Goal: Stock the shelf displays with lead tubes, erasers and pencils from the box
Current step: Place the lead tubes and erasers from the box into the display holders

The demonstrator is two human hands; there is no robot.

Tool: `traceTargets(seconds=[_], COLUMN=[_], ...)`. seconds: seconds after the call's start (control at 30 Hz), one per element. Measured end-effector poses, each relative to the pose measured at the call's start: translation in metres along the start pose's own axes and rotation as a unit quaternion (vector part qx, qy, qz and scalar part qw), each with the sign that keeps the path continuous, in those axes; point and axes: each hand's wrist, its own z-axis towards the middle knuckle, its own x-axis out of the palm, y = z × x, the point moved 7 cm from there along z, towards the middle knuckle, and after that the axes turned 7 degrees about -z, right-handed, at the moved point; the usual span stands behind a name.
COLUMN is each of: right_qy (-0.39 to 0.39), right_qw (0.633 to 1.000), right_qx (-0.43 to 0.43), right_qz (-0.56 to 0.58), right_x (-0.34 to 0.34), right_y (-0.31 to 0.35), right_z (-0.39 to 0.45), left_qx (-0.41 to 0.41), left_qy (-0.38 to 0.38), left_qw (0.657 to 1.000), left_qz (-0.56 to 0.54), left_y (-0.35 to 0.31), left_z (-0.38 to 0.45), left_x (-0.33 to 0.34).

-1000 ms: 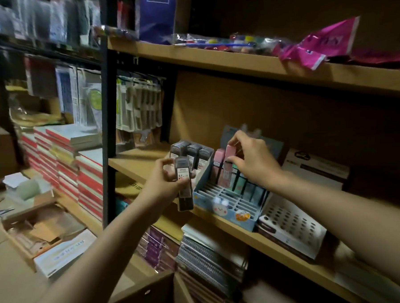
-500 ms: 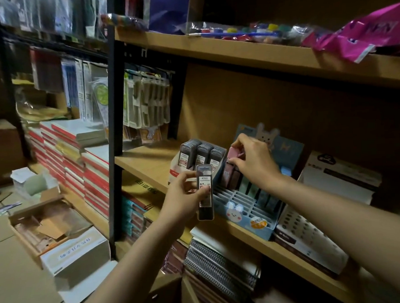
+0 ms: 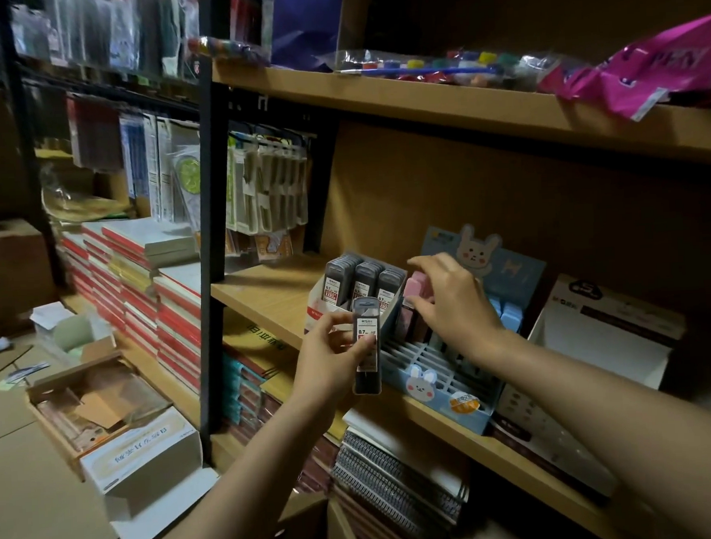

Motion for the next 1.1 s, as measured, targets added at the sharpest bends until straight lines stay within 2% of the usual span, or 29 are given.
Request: traceTargets(seconds=[0.07,0.1,0.23,0.4,0.47,0.57,0.63,0.7,0.9,1.1], right_qy=[-0.040,-0.035,0.084,0.099,0.059,-0.038,-0.064,-0.057,-0.013,0.026], right_qw=[0.998,0.997,0.979,0.969,0.974,0.978,0.981,0.985,0.991,0.995], right_qx=[-0.023,-0.026,-0.007,0.017,0.030,0.058,0.060,0.056,0.047,0.039], right_qz=[0.032,0.067,0.187,0.226,0.216,0.196,0.172,0.153,0.126,0.083], right_x=[-0.011,-0.014,-0.001,-0.003,-0.015,-0.039,-0.043,-0.034,0.005,0.031], right_y=[0.006,0.010,0.027,0.030,0.023,0.011,0.010,0.015,0.030,0.036], right_z=[-0.005,-0.008,-0.016,-0.006,0.008,0.033,0.045,0.053,0.061,0.061], left_qx=[0.002,0.000,0.022,0.076,0.119,0.167,0.169,0.160,0.166,0.198], left_qy=[-0.002,0.002,0.022,0.016,-0.013,-0.026,0.019,0.070,0.096,0.090], left_qw=[1.000,1.000,0.999,0.992,0.969,0.888,0.840,0.811,0.771,0.782], left_qz=[0.009,0.013,0.017,0.097,0.215,0.428,0.516,0.558,0.607,0.584], left_y=[0.000,-0.001,-0.008,-0.019,-0.025,-0.027,-0.019,-0.007,0.009,0.007], left_z=[-0.001,-0.002,-0.005,-0.002,-0.001,-0.002,0.001,0.003,0.009,0.009], left_x=[-0.001,0.000,0.005,0.007,0.000,-0.008,-0.008,-0.005,-0.006,-0.007])
